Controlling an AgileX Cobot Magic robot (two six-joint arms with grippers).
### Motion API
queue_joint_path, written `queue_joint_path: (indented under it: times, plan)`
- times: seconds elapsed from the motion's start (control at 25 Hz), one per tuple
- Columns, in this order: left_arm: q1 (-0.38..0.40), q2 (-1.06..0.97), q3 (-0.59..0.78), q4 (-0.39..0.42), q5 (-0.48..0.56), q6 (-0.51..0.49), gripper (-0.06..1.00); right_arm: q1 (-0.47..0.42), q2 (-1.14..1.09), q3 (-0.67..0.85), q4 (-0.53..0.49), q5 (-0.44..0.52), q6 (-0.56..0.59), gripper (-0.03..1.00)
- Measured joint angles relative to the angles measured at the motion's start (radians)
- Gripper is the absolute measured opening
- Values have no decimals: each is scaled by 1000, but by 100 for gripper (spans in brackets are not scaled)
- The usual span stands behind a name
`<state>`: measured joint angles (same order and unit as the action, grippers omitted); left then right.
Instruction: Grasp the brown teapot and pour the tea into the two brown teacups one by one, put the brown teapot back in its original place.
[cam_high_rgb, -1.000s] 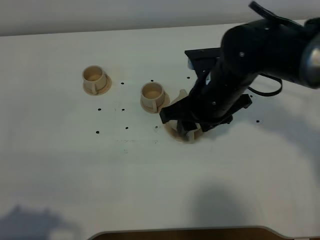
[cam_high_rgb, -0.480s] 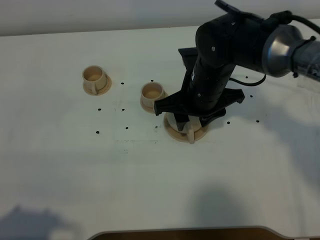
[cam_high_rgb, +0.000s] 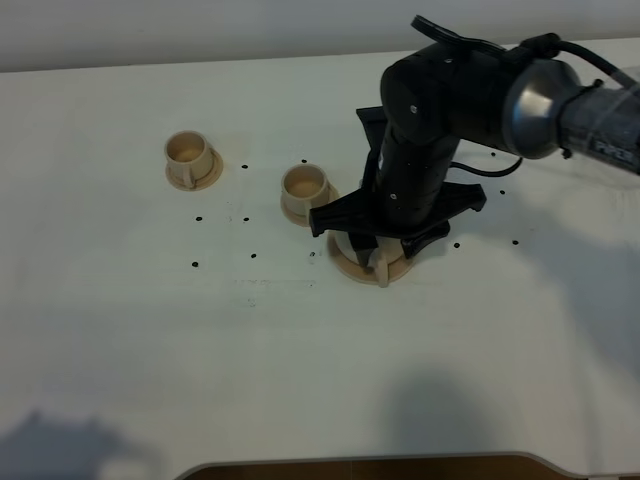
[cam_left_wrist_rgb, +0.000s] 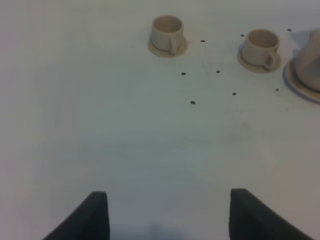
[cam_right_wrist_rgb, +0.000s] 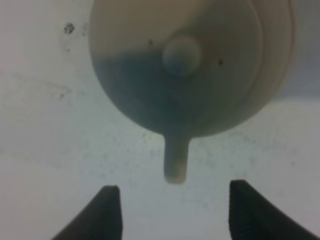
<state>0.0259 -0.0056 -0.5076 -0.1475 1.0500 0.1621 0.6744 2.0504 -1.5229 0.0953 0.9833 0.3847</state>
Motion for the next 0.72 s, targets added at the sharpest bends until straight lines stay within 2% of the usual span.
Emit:
queue_joint_path:
  times: [0.32,0.72]
  plan:
    - [0,0,0,0,0,0,54,9,46,-79,-33,70,0,46]
    - [0,0,0,0,0,0,54,9,90,-85,-26,73,1,46]
